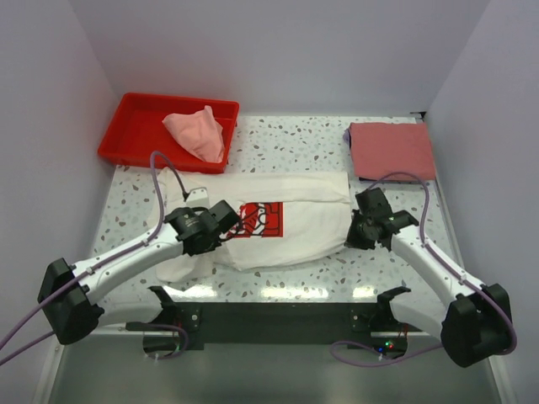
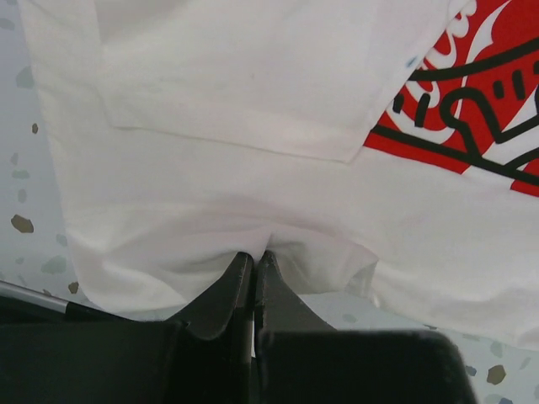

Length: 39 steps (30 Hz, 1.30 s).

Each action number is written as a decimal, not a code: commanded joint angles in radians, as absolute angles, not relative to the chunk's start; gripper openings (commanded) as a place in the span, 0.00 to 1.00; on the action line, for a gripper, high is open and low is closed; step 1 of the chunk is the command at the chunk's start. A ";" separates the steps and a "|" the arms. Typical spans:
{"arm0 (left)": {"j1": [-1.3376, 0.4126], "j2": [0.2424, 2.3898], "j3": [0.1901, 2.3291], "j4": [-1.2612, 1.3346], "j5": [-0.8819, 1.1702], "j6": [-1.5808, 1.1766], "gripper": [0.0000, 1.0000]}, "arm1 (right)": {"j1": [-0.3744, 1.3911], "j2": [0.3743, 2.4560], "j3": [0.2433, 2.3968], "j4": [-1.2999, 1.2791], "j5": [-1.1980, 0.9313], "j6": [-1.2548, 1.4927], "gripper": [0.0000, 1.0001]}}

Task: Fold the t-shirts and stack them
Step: Fold the tshirt

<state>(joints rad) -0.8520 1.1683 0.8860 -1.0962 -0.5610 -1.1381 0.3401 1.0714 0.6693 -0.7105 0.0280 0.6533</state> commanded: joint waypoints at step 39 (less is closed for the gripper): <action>-0.394 1.532 1.045 -0.304 -0.506 -0.562 0.15 | 0.299 1.526 1.028 -0.479 0.278 0.586 0.02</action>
